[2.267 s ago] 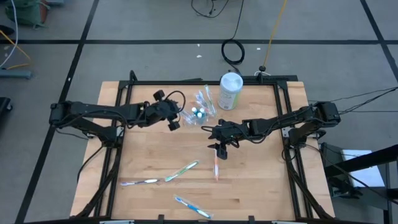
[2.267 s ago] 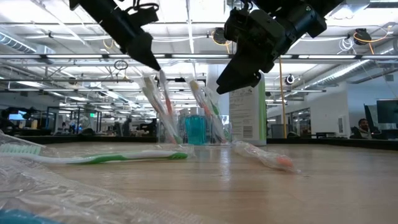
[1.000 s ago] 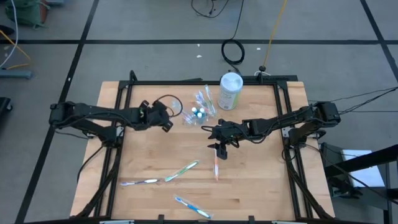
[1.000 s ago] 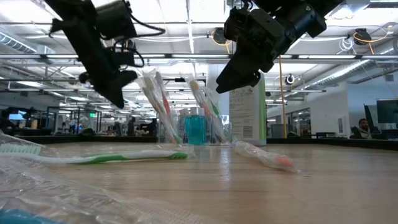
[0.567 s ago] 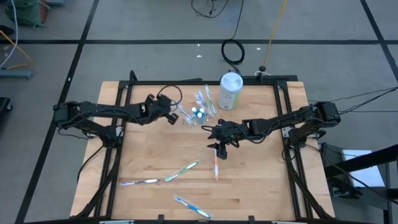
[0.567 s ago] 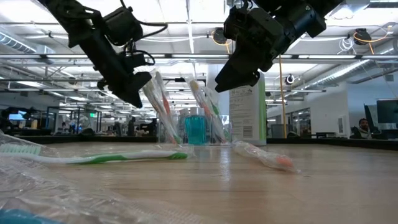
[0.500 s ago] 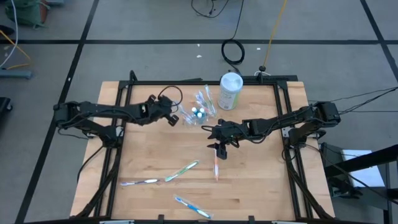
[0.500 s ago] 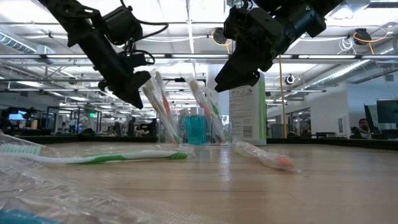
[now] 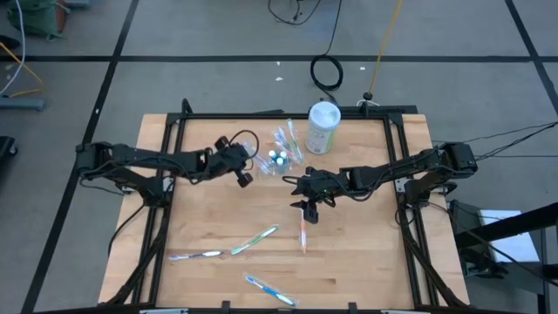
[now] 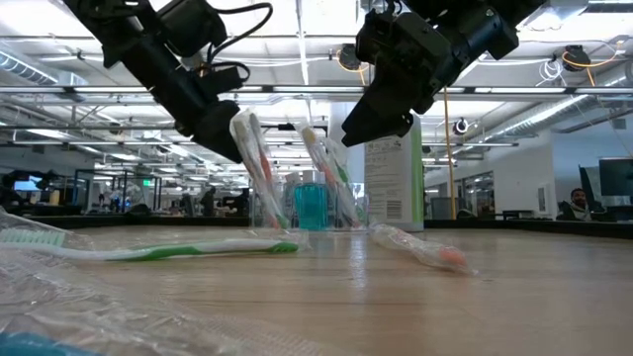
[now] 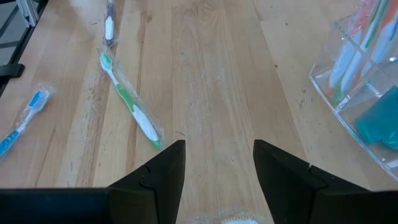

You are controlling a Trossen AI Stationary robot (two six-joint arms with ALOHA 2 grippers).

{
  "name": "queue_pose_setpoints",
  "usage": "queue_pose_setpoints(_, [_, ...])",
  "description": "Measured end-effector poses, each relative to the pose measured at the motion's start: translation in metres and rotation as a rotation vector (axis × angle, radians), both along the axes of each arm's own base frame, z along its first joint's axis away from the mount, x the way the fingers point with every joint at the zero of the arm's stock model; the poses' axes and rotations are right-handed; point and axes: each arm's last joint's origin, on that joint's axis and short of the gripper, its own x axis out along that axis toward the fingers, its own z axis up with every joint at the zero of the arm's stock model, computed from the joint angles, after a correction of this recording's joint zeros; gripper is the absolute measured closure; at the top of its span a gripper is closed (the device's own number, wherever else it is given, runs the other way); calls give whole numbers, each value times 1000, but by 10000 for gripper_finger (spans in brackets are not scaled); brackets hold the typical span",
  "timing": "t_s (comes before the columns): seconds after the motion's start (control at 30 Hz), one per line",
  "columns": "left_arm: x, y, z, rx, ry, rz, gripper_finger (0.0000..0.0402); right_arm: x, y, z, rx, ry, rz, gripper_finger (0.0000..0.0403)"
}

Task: Pick & Place toothbrushing station
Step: Adjust the toothbrushes in the transparent organizer, then put the orange toothbrush into the transparent organizer

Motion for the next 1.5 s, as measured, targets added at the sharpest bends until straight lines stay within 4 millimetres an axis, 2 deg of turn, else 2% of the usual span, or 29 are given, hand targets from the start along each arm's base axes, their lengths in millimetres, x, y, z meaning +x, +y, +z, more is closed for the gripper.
queue_pose_setpoints(0.23, [1,-7,-1,9,26,-49,399,0,0,0,-5,-2,3,222])
queue_pose_setpoints(0.37, [-5,-12,-6,14,146,-59,388,0,-1,0,-6,-3,-15,222])
queue_pose_setpoints(0.5, [-15,-19,11,0,160,41,386,-2,1,-2,57,27,-76,222])
queue_pose_setpoints(0.67, [-24,-31,26,-11,117,-4,399,-9,10,-10,106,138,-104,222])
queue_pose_setpoints(0.9, [-30,-42,38,-52,27,-17,382,-22,17,-21,140,264,-328,222])
queue_pose_setpoints(1.07, [-31,-45,39,-68,14,-26,391,-30,18,-39,220,230,-401,222])
queue_pose_setpoints(1.23, [-31,-45,39,-64,20,-31,399,-42,21,-60,270,199,-397,222])
queue_pose_setpoints(1.43, [-31,-45,39,-64,15,-31,382,-36,21,-61,284,121,-394,222])
queue_pose_setpoints(1.5, [-31,-45,39,-65,10,-31,380,-32,24,-56,278,120,-343,222])
